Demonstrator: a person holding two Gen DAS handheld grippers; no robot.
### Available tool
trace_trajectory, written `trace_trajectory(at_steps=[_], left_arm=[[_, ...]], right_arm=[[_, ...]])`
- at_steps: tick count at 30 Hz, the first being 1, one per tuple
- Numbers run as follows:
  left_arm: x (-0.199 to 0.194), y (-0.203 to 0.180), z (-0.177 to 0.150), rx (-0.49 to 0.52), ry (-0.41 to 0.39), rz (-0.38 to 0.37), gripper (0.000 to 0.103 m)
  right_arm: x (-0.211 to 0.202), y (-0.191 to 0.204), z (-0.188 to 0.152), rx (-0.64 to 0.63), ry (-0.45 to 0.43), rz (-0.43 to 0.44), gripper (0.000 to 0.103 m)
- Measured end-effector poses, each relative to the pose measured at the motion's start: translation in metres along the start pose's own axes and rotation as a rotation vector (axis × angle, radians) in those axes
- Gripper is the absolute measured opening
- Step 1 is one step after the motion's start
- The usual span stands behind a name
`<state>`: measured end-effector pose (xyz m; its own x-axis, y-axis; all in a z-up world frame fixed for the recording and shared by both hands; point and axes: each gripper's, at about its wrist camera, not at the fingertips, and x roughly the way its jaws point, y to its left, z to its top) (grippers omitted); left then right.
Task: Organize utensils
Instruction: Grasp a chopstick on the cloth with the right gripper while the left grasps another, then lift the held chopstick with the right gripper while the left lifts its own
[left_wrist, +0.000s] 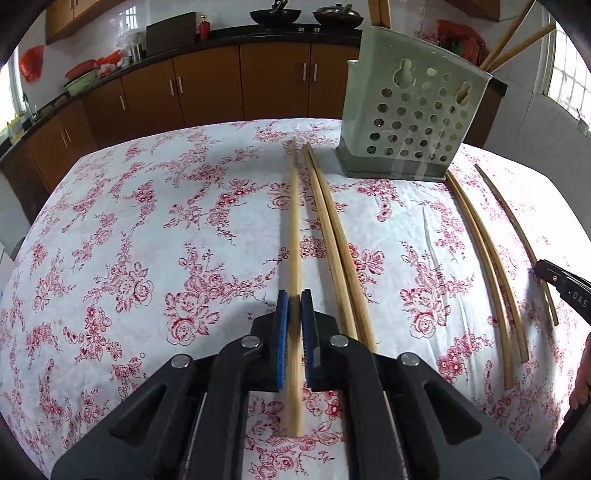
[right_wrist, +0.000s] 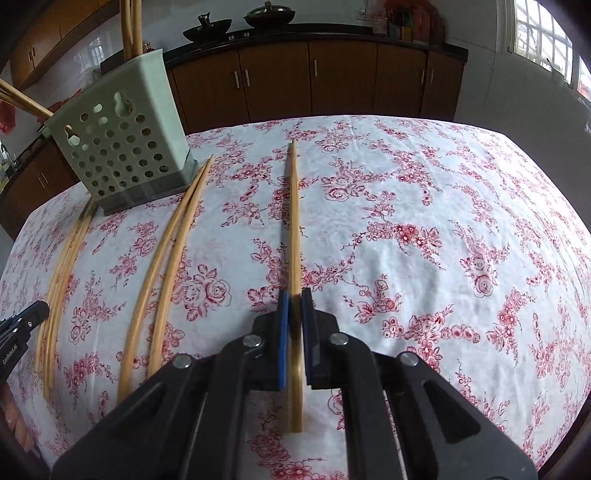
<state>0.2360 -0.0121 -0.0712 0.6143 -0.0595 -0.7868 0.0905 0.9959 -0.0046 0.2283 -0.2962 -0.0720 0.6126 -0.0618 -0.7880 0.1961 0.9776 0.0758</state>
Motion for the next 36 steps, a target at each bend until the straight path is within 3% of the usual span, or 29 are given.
trace_trajectory(at_steps=[7, 12, 18, 25, 36], left_arm=[[0.006, 0.046, 0.013, -0.079, 0.0, 0.099, 0.008], [0.008, 0.072, 0.015, -0.104, -0.007, 0.06, 0.008], [0.007, 0.072, 0.014, -0.104, -0.015, 0.039, 0.009], [0.007, 0.062, 0.014, -0.067, -0.014, 0.033, 0.022], [0.003, 0.064, 0.011, -0.077, -0.012, 0.019, 0.022]], right_arm=[[0.007, 0.016, 0.008, -0.034, -0.004, 0.012, 0.008], [0.012, 0.019, 0.014, -0.047, -0.013, 0.004, 0.008], [0.013, 0.017, 0.018, -0.043, -0.023, -0.006, 0.008], [0.013, 0.015, 0.017, -0.039, -0.023, -0.001, 0.008], [0.013, 0.015, 0.012, -0.049, -0.023, -0.001, 0.008]])
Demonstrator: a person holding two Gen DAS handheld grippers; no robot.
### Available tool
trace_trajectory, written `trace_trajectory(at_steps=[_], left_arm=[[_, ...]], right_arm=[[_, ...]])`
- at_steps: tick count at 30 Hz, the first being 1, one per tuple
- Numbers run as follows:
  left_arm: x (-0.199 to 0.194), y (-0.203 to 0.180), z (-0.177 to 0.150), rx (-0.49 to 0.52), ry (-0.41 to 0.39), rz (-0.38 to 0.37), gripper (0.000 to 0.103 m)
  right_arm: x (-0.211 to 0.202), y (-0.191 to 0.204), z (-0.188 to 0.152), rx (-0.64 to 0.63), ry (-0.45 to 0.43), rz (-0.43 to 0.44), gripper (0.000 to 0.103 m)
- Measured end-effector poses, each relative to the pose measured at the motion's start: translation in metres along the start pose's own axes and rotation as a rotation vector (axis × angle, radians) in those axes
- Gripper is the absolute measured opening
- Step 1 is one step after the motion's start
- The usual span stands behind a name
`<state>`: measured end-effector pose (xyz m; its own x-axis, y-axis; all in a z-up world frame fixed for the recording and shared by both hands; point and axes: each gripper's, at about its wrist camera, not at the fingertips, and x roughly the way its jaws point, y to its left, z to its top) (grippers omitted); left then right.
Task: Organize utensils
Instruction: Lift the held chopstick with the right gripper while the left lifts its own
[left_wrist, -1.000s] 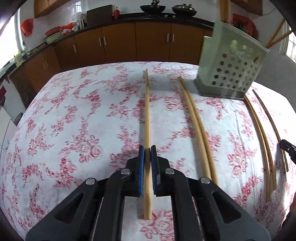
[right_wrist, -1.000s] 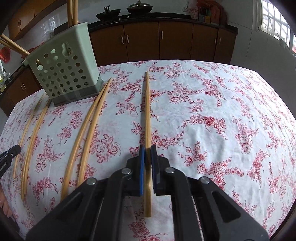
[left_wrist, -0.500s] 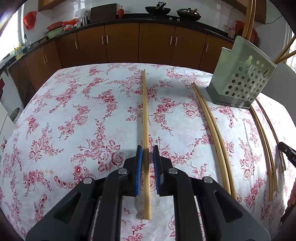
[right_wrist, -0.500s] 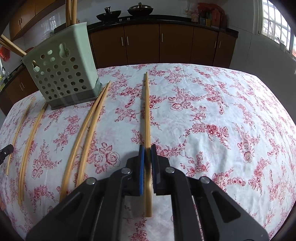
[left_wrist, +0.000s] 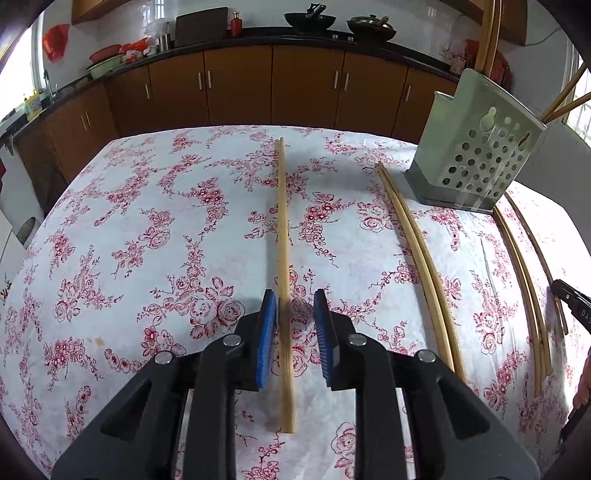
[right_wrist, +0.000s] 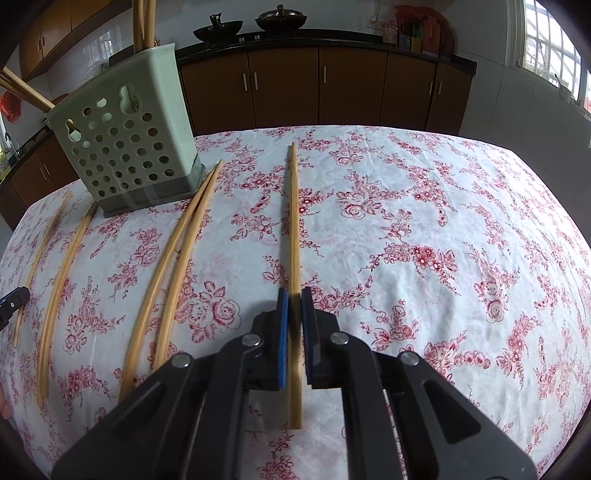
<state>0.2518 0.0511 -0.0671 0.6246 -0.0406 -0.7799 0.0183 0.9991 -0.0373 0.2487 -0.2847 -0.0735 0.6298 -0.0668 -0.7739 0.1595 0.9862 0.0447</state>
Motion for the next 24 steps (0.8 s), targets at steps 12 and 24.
trace_trajectory(at_steps=[12, 24], left_arm=[[-0.005, -0.004, -0.008, 0.036, 0.004, 0.016, 0.022], [-0.006, -0.006, -0.009, 0.046, 0.006, 0.035, 0.022]], right_arm=[[-0.008, 0.004, -0.01, -0.01, 0.0, 0.007, 0.008], [-0.01, 0.005, -0.012, -0.01, 0.001, 0.004, 0.008]])
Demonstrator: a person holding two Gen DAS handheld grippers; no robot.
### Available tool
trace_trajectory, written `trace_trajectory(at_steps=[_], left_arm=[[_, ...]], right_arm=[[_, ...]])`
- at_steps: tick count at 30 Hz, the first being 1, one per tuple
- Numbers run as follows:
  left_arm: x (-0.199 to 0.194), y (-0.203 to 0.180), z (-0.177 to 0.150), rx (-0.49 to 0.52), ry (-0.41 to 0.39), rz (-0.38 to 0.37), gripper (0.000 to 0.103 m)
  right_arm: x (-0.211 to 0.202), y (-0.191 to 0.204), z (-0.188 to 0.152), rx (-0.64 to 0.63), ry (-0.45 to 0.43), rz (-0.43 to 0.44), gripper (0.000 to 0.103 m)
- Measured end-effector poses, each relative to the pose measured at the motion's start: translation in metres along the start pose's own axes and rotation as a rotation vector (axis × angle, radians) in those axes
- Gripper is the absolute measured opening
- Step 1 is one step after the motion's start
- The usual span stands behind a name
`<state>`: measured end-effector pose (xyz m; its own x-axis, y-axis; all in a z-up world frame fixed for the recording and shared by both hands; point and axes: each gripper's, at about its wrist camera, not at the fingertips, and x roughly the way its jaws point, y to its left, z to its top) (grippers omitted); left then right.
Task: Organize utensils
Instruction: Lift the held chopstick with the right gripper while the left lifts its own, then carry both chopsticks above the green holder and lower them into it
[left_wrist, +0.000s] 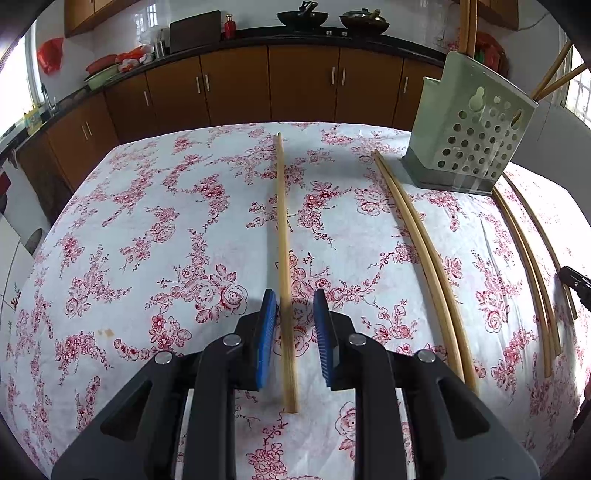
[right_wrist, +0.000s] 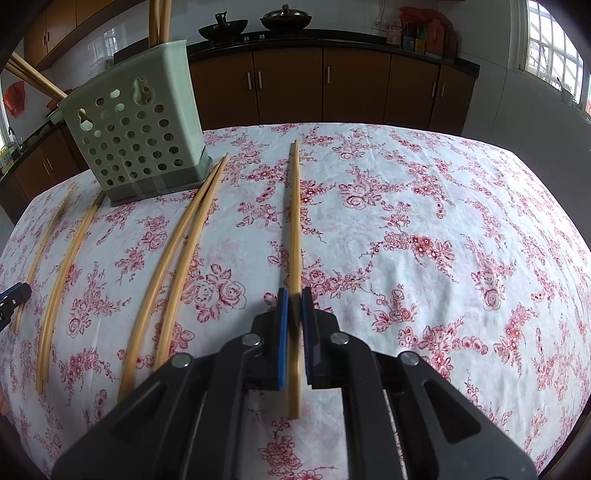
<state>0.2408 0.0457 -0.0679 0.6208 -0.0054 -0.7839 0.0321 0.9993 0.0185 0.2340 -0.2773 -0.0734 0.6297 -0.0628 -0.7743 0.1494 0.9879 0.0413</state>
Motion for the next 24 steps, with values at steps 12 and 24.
trace_trajectory(at_steps=[12, 24], left_arm=[[-0.014, 0.004, -0.015, 0.005, 0.018, 0.008, 0.007], [-0.089, 0.015, 0.019, -0.062, -0.19, -0.05, 0.007]], right_arm=[[-0.013, -0.005, -0.008, 0.008, -0.012, 0.017, 0.008], [-0.091, -0.026, 0.023, 0.07, -0.231, 0.049, 0.008]])
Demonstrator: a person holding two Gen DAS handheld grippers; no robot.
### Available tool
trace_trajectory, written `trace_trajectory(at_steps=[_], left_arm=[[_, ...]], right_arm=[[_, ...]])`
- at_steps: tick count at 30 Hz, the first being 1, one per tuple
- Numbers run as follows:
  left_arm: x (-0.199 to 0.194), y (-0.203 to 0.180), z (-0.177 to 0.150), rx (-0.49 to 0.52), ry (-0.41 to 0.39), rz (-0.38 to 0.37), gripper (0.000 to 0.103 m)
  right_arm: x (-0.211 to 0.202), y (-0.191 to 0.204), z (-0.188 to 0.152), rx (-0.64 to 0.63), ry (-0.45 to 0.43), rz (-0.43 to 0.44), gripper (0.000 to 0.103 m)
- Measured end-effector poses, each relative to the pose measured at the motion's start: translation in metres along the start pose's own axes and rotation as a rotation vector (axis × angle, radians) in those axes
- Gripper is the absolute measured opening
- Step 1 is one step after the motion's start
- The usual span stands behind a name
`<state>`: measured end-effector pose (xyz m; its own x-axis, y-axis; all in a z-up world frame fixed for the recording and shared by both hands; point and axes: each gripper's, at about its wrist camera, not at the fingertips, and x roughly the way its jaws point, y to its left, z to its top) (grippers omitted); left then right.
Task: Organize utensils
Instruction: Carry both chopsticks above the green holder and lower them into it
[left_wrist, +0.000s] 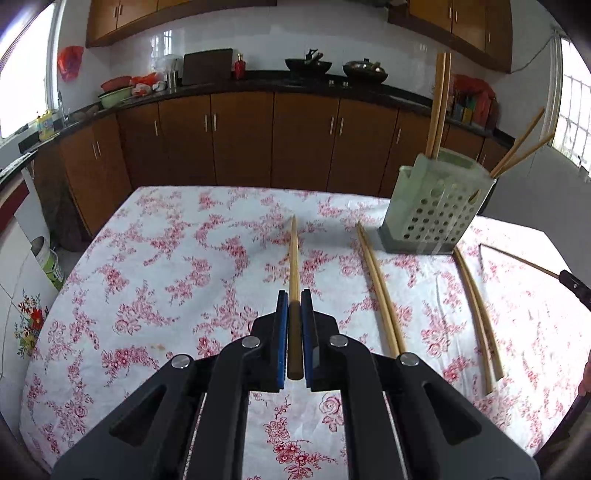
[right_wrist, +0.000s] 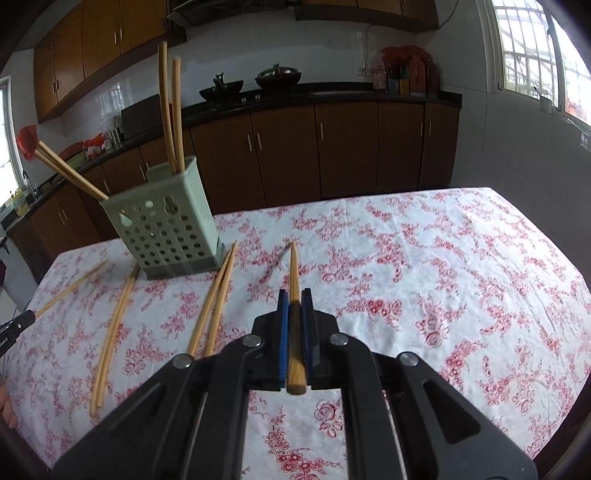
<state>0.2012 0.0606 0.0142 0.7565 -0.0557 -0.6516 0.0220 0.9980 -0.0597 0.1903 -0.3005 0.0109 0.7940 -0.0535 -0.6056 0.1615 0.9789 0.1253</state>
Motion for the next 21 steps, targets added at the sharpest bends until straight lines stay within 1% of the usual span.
trace_trajectory(at_steps=[3, 10, 17, 21], left_arm=[[-0.02, 0.0, 0.017, -0.017, -0.075, -0.015, 0.007], [-0.046, 0.0, 0.045, -0.043, -0.184, -0.03, 0.007], [-0.048, -0.001, 0.055, -0.041, -0.207, -0.024, 0.007], [-0.064, -0.005, 0.069, -0.036, -0.248, -0.048, 0.007]], right_arm=[[-0.013, -0.003, 0.015, 0.013, -0.056, 0.009, 0.008], [-0.029, -0.001, 0.031, 0.027, -0.126, 0.023, 0.008], [-0.032, 0.003, 0.036, 0.015, -0.149, 0.028, 0.008], [-0.047, 0.006, 0.054, 0.019, -0.187, 0.063, 0.008]])
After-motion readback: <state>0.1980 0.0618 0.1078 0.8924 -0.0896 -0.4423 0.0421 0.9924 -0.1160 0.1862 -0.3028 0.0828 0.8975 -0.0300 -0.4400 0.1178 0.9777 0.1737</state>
